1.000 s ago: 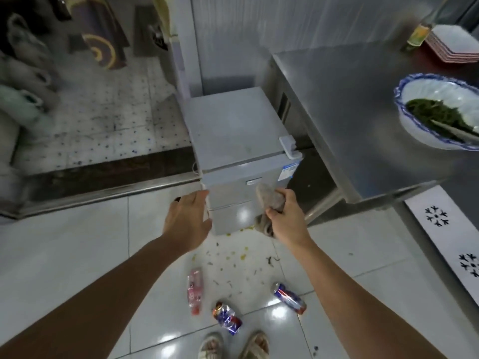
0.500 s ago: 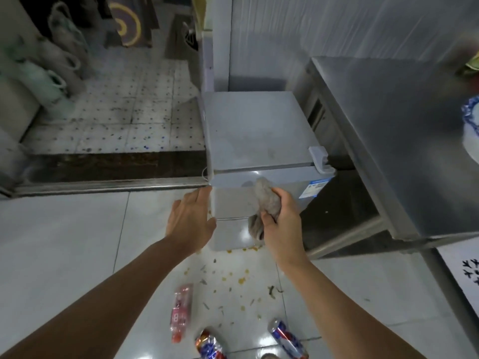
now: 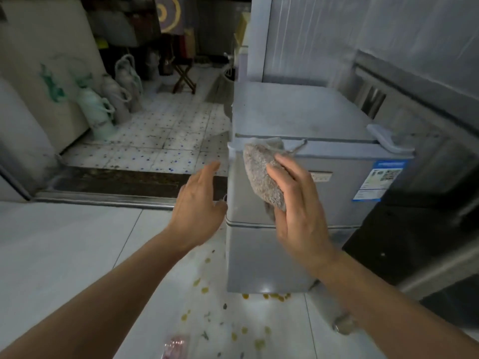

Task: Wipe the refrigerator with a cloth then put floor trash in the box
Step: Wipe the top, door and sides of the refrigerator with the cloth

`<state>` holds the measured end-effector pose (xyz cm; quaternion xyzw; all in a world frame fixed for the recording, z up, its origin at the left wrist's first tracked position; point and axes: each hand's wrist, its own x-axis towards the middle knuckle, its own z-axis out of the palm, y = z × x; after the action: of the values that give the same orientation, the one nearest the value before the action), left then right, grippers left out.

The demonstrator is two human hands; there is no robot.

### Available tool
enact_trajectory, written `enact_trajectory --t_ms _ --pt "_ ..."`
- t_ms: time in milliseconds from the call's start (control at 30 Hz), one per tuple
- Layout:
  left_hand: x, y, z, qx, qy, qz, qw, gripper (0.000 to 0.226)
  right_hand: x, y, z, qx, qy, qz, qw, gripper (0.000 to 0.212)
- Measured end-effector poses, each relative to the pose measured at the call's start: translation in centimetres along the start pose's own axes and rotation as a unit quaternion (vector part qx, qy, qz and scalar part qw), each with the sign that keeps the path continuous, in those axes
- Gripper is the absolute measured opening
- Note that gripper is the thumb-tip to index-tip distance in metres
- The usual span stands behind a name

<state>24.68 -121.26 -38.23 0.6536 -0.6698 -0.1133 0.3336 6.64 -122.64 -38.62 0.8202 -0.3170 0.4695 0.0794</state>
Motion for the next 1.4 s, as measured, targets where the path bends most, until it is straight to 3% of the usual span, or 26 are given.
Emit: enact_trajectory --t_ms 133,267,433,567,667,833,967,1067,1233,1400 --pt "-0.1 -2.2 1.5 -0.047 0.047 0.033 0.997 0.068 -0.3 2.1 2.5 -0.105 0.054 -0.139 0.983 0.037" --pt "0.2 -3.9 2.6 -0.084 0.066 0.070 0.992 0.069 1.1 3.2 3.8 -0.237 0.044 -0.228 0.943 0.039" --pt "0.7 -4.9 4.2 -0.135 0.052 0.067 0.987 0.073 3.8 2.9 3.6 -0.294 -0.072 -0.183 0.935 0.052" --pt "0.8 -5.5 5.4 -0.280 0.012 0.027 0.959 0.074 4.8 3.1 3.5 -0.341 -0.147 -0.199 0.907 0.064" --pt "0.8 -6.3 6.7 -0.356 -0.013 0.011 0.934 0.070 3.9 3.2 4.8 -0.363 -0.126 -0.224 0.896 0.058" --pt "0.6 -8.5 9.2 -0.426 -0.008 -0.029 0.904 0.065 1.1 4.8 8.1 -0.355 -0.012 -0.283 0.891 0.039" --pt "0.1 -9.8 10.4 -0.467 0.024 -0.067 0.881 0.059 -3.8 6.5 11.2 -0.312 -0.020 -0.307 0.899 0.039" --pt "-0.8 -10.2 10.9 -0.444 0.025 -0.079 0.892 0.052 -8.1 7.8 13.0 -0.302 -0.060 -0.315 0.898 0.040" --pt "-1.0 -10.0 10.8 -0.404 0.031 -0.090 0.910 0.035 -9.1 9.0 12.6 -0.358 -0.119 -0.374 0.847 0.044" --pt "0.4 -7.6 8.9 -0.400 0.055 -0.040 0.914 0.033 -1.6 8.5 7.2 -0.357 -0.025 -0.360 0.862 0.038"
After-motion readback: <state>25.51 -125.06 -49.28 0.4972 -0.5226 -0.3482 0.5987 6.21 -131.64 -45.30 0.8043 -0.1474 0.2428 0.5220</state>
